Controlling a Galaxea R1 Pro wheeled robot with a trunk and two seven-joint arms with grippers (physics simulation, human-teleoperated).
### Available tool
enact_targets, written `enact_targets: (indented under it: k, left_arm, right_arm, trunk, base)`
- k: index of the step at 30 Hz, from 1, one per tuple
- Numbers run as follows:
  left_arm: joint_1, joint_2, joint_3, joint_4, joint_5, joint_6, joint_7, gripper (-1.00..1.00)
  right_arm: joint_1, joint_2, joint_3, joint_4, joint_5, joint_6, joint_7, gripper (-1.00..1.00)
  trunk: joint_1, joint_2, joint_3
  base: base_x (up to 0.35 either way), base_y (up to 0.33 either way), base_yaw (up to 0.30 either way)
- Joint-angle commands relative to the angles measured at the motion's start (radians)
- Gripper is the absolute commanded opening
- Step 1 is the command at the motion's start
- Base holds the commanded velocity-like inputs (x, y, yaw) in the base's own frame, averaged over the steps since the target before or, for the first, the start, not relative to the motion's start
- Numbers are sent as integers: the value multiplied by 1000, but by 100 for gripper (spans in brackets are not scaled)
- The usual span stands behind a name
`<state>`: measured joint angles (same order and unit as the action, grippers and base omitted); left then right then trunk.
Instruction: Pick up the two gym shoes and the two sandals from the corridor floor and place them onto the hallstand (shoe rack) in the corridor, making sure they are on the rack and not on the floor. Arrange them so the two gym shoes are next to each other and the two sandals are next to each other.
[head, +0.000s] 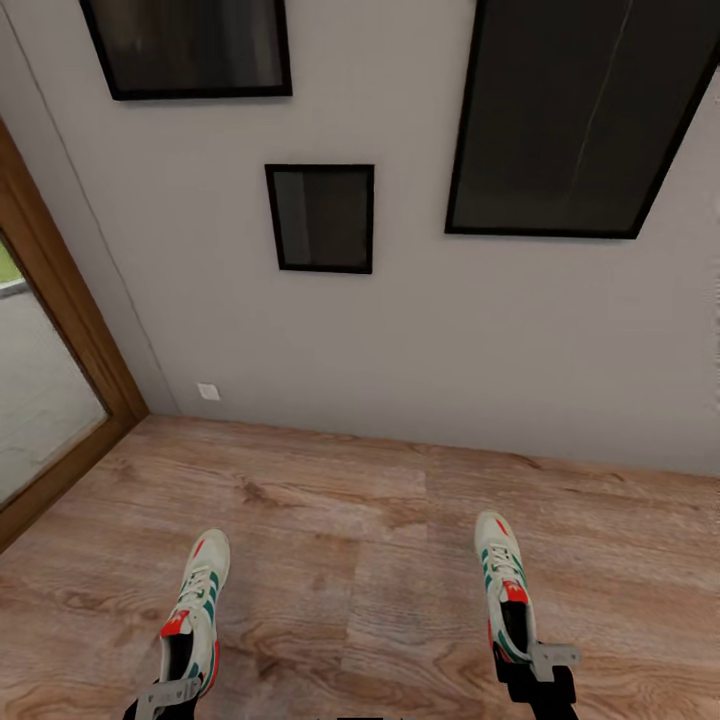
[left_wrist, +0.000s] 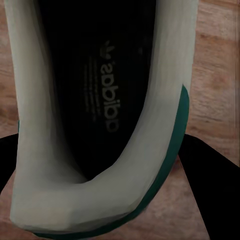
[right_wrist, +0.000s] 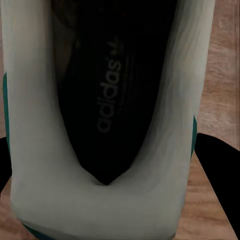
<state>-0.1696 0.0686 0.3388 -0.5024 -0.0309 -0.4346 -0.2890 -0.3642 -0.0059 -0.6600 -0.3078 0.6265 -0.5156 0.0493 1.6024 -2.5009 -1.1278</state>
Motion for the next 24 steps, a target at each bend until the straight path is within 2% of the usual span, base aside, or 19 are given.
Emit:
enact_targets:
  k: [1,5,17,24]
  left_arm:
    - [-1,-1,8,1,-4,-2,-10,-100]
    - [-1,-1,8,1,-4,-3,-10,-100]
    - [-1,-1,8,2,-5,-3,-10,-100]
    - [-1,-1,7,2,-6,-4,-11,-100]
  right_arm:
    - [-1,1,-9,1,6,-4,5,-100]
    - [-1,2,-9,2,6,-4,6,-100]
    - [-1,3,-9,3,4,-4,6,-100]
    - [-1,3,-10,19,3,-4,6,-100]
  trunk:
    - [-1,0,5]
    - [-2,1,26]
    - [-48,85,73]
    - [-48,85,75]
  base:
    - [0,0,-125]
    - [0,0,-166]
    - [0,0,-259]
    - [0,0,-294]
